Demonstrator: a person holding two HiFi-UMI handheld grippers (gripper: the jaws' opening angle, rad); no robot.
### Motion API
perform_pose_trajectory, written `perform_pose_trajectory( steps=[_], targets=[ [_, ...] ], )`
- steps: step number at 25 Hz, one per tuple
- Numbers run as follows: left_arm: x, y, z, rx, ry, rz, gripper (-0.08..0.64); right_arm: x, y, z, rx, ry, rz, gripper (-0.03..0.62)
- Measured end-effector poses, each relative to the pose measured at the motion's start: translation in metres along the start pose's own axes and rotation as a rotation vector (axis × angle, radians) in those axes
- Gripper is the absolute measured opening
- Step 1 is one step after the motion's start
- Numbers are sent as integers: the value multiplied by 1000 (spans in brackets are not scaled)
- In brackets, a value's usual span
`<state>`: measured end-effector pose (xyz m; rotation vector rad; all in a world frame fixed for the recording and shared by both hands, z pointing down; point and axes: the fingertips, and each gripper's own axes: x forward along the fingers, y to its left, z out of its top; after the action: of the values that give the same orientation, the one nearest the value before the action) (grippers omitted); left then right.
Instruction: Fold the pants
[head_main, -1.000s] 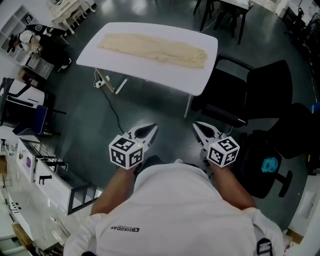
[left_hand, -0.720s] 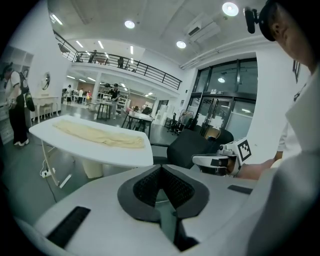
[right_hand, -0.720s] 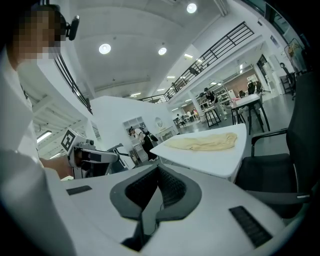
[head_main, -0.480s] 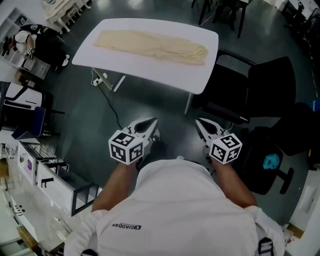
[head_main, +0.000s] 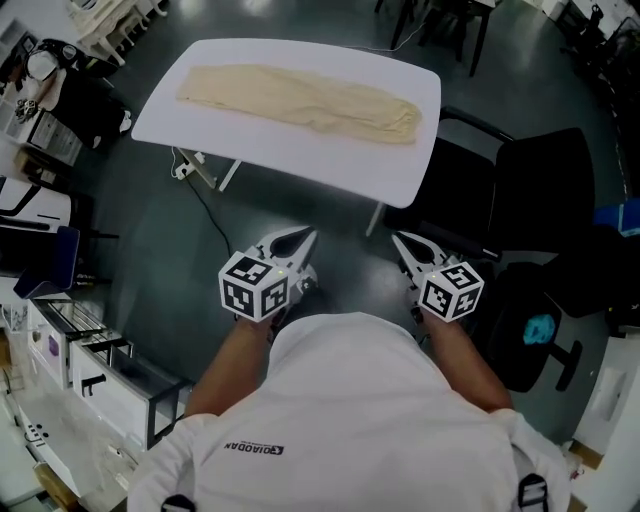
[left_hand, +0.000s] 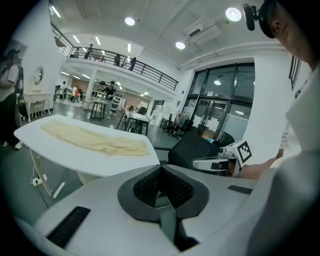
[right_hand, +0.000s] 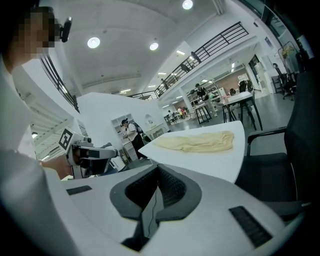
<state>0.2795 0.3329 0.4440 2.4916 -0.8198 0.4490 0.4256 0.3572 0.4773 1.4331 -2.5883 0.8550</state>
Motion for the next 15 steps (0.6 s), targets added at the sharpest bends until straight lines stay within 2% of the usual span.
perform_pose_trajectory(
  steps=[9, 15],
  targets=[
    [15, 93, 64, 48, -19, -32, 28, 86, -7, 59, -18, -23, -65, 18],
    [25, 154, 84, 57, 3, -68, 28, 142, -7, 74, -5, -24, -116, 18]
  ],
)
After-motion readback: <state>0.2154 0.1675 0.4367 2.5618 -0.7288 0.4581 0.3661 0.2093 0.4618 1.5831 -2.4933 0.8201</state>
